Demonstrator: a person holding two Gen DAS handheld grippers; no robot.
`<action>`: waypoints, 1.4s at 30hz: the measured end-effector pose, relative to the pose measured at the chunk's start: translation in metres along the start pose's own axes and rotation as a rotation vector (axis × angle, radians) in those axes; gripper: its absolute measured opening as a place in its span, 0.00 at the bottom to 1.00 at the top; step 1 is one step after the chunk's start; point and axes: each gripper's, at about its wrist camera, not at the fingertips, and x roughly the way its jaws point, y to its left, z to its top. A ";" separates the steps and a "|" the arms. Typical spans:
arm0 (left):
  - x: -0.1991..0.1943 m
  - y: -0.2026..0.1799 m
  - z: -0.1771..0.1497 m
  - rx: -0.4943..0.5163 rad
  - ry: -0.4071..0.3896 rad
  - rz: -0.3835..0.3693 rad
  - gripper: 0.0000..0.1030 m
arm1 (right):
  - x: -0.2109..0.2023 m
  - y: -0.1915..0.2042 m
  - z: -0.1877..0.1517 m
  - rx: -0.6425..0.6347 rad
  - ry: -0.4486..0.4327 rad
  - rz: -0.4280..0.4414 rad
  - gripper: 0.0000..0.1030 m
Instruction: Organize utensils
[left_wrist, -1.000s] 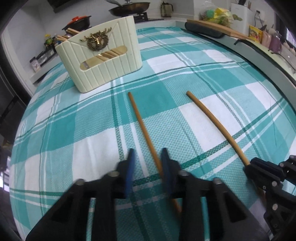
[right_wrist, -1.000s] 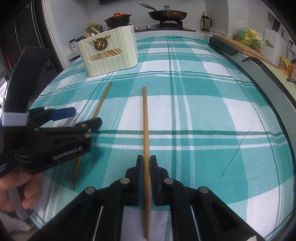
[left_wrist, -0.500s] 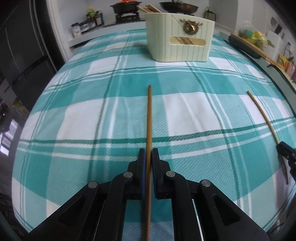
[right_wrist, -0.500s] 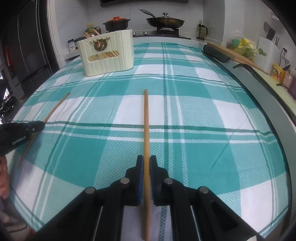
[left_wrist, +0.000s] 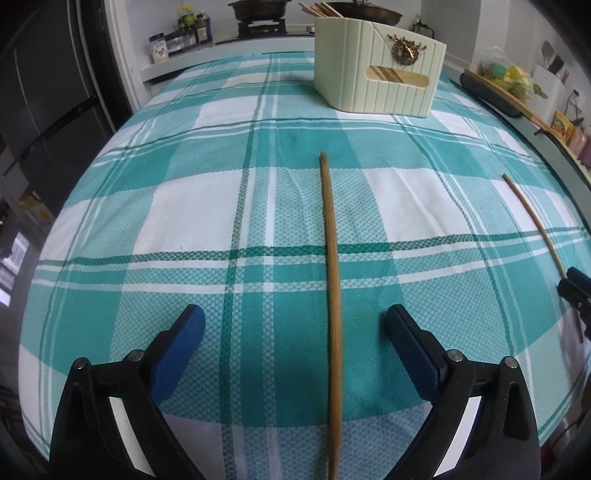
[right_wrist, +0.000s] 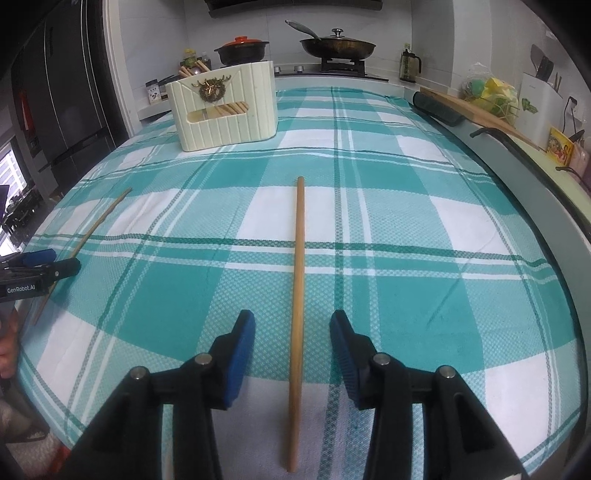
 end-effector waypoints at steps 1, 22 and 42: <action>0.001 0.000 0.001 0.001 0.003 -0.003 0.99 | 0.000 0.000 -0.001 -0.010 -0.005 -0.002 0.45; 0.001 -0.001 0.000 0.010 -0.005 -0.018 0.99 | 0.003 0.003 -0.003 -0.062 -0.037 -0.009 0.48; 0.025 -0.011 0.070 0.222 0.152 -0.109 0.80 | 0.034 -0.019 0.071 -0.057 0.213 0.175 0.48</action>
